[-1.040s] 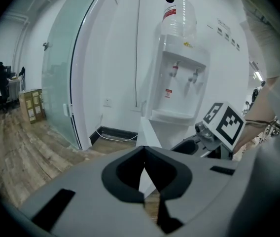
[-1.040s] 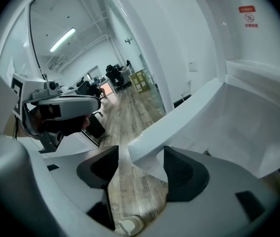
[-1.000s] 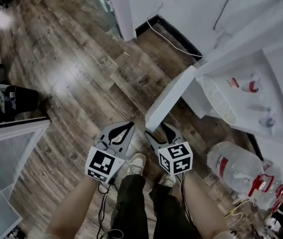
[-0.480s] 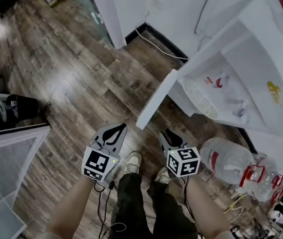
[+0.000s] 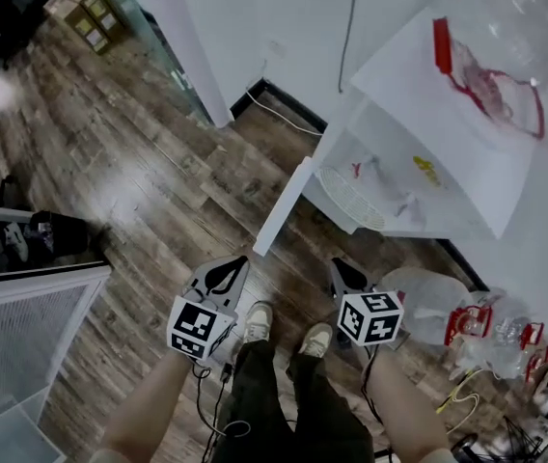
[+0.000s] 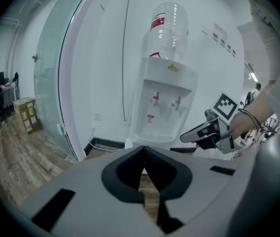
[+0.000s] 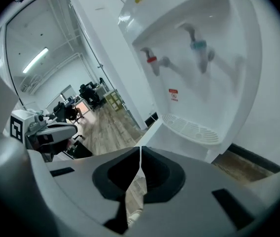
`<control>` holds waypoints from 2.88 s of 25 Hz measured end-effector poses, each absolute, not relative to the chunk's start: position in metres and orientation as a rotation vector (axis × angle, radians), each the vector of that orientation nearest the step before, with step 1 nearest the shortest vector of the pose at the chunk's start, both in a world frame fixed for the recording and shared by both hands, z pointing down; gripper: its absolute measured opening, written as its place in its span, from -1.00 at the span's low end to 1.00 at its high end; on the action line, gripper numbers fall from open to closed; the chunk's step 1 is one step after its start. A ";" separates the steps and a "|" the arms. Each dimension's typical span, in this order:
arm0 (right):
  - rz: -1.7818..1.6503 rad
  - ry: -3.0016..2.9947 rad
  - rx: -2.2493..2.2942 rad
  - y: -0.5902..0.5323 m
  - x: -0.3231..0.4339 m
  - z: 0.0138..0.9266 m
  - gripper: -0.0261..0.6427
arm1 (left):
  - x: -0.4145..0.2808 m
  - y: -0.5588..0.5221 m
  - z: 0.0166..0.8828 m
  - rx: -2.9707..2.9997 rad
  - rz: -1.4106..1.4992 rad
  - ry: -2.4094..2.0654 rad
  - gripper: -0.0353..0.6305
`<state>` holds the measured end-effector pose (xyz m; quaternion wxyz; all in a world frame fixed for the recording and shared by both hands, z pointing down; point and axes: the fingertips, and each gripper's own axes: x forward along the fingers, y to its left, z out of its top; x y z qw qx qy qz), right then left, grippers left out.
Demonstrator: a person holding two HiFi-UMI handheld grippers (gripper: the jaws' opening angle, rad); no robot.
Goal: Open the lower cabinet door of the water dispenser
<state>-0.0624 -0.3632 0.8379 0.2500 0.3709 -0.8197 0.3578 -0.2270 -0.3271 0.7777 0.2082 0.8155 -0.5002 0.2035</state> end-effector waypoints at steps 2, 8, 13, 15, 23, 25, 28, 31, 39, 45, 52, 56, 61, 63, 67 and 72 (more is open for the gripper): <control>0.961 -2.247 1.030 -0.364 -0.052 0.812 -0.87 | -0.216 -0.330 0.758 2.281 0.550 -1.381 -0.88; 0.912 -2.288 1.092 -0.367 -0.022 0.738 -0.90 | -0.184 -0.345 0.697 2.378 0.616 -1.367 -0.88; 0.869 -2.358 1.119 -0.366 -0.005 0.668 -0.90 | -0.154 -0.351 0.632 2.450 0.558 -1.317 -0.88; 0.840 -2.386 1.130 -0.368 -0.001 0.639 -0.90 | -0.148 -0.354 0.609 2.475 0.566 -1.311 -0.88; 0.560 -2.527 1.156 -0.363 -0.002 0.514 -0.90 | -0.123 -0.354 0.505 2.629 0.580 -1.275 -0.88; 0.517 -2.554 1.161 -0.359 -0.006 0.486 -0.90 | -0.123 -0.354 0.479 2.657 0.559 -1.281 -0.88; 0.469 -2.584 1.166 -0.351 -0.004 0.447 -0.90 | -0.121 -0.348 0.442 2.686 0.517 -1.296 -0.88; 0.400 -2.612 1.190 -0.344 0.002 0.406 -0.90 | -0.119 -0.342 0.404 2.724 0.482 -1.311 -0.88; 0.135 -2.718 1.299 -0.325 0.015 0.278 -0.90 | -0.115 -0.327 0.292 2.841 0.264 -1.378 -0.88; -0.053 -2.762 1.379 -0.303 0.026 0.202 -0.90 | -0.116 -0.314 0.227 2.902 0.140 -1.412 -0.88; -0.173 -2.810 1.450 -0.279 0.035 0.139 -0.90 | -0.126 -0.296 0.171 2.952 0.071 -1.483 -0.88; -0.249 -2.825 1.451 -0.266 0.031 0.121 -0.90 | -0.136 -0.285 0.152 2.969 0.044 -1.544 -0.88; -0.410 -2.770 1.447 -0.253 0.030 0.108 -0.90 | -0.133 -0.274 0.137 2.978 -0.030 -1.555 -0.88; -0.411 -2.777 1.425 -0.250 0.028 0.107 -0.90 | -0.130 -0.273 0.140 2.982 -0.014 -1.548 -0.88; -0.387 -2.785 1.409 -0.251 0.026 0.115 -0.90 | -0.126 -0.276 0.152 2.972 0.048 -1.530 -0.88; -0.343 -2.782 1.410 -0.255 0.030 0.123 -0.90 | -0.123 -0.278 0.155 2.965 0.066 -1.528 -0.88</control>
